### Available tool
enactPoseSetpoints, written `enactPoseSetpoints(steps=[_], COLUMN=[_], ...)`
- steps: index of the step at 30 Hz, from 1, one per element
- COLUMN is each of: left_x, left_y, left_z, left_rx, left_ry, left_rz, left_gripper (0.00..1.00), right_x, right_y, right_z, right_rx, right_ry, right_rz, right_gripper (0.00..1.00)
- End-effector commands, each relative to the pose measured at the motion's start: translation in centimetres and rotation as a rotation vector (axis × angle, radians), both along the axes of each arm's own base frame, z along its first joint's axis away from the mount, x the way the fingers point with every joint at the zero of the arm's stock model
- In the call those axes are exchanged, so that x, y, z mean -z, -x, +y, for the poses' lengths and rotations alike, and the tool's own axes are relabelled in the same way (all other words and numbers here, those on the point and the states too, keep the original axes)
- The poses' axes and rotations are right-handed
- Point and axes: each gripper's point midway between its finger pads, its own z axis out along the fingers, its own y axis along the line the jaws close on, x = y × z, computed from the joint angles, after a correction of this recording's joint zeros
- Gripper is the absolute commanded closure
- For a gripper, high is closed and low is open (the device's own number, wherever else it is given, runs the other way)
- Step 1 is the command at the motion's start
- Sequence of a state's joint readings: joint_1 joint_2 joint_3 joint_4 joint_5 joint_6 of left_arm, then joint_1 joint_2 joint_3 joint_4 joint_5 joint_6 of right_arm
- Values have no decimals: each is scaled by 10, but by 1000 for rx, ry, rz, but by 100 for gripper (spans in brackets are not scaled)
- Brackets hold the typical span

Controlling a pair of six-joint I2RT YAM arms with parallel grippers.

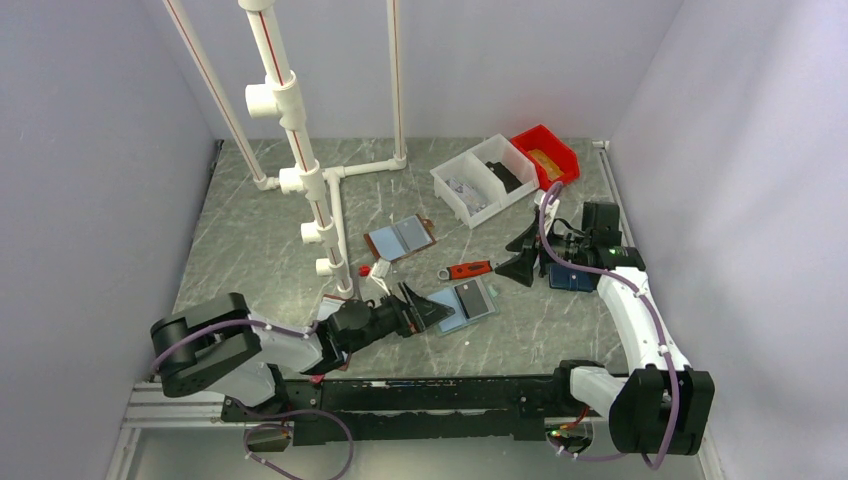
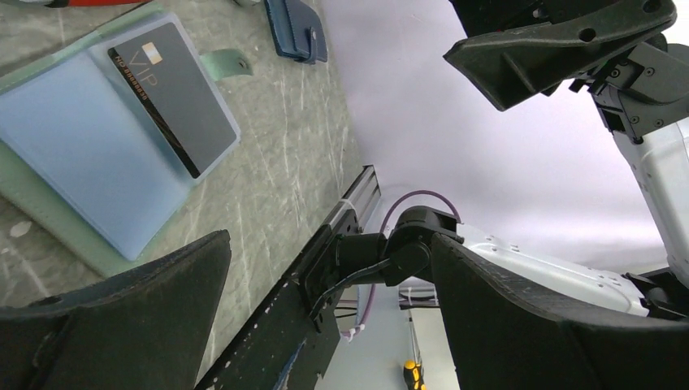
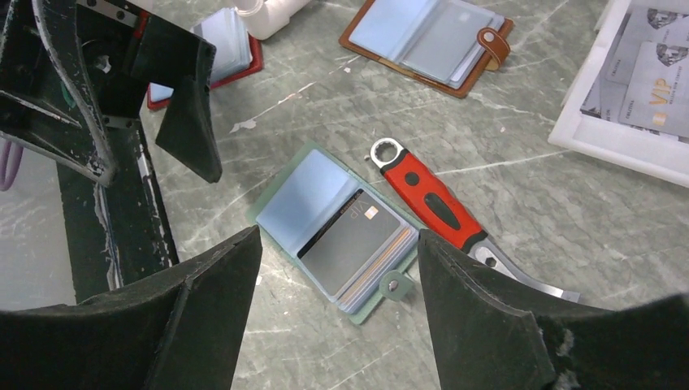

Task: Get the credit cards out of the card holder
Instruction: Remove the credit card from the card holder.

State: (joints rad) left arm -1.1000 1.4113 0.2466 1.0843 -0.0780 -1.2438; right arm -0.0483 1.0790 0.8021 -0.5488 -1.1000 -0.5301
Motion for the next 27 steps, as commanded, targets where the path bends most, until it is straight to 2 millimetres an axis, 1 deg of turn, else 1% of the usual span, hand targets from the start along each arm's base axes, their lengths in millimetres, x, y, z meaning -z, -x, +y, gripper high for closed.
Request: enactPoseSetpoints(steps=[1, 5, 9, 11, 16, 21, 27], left_x=[-24, -21, -13, -14, -17, -21, -15], left_y=[-3, -5, -6, -7, -9, -16, -18], left_z=[-15, -20, -24, -24, -23, -25, -27], left_rx=[29, 40, 55, 58, 61, 43, 37], left_ry=[67, 41, -44, -86, -166, -219, -240], left_rz=[-67, -72, -66, -69, -86, -87, -66], left_gripper=[2, 3, 4, 3, 4, 5, 7], right_x=[-24, -23, -21, -19, -11, -1, 17], right_y=[2, 1, -1, -2, -5, -6, -7], right_z=[9, 11, 9, 9, 7, 4, -1], right_rx=[-48, -44, -29, -26, -12, -4, -24], right_ry=[-37, -28, -19, -16, 0, 20, 81], right_rz=[-60, -55, -49, -42, -23, 0, 20], right_gripper=[27, 27, 26, 26, 23, 19, 20])
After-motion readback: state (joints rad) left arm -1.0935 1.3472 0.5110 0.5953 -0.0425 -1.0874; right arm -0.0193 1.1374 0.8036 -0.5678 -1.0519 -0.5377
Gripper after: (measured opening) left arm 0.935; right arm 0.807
